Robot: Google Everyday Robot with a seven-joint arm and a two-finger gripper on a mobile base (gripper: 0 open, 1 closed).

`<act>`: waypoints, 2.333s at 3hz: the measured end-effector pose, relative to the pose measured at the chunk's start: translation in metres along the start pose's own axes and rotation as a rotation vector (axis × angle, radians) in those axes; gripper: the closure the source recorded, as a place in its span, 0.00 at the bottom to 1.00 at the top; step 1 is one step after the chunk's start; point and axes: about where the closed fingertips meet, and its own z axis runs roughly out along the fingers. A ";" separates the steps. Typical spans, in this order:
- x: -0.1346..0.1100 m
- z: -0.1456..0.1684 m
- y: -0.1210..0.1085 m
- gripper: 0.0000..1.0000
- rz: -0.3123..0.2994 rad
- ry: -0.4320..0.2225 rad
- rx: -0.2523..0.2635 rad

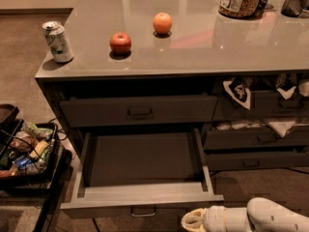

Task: Close middle drawer

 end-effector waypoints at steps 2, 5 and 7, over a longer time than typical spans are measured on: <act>-0.012 -0.010 -0.050 1.00 -0.035 0.000 0.196; 0.009 0.031 -0.048 1.00 -0.020 0.079 0.179; 0.020 0.063 -0.083 1.00 0.014 0.034 0.338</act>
Offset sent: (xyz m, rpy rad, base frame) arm 0.0737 -0.0279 0.0214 -0.0686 -0.2082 -0.2202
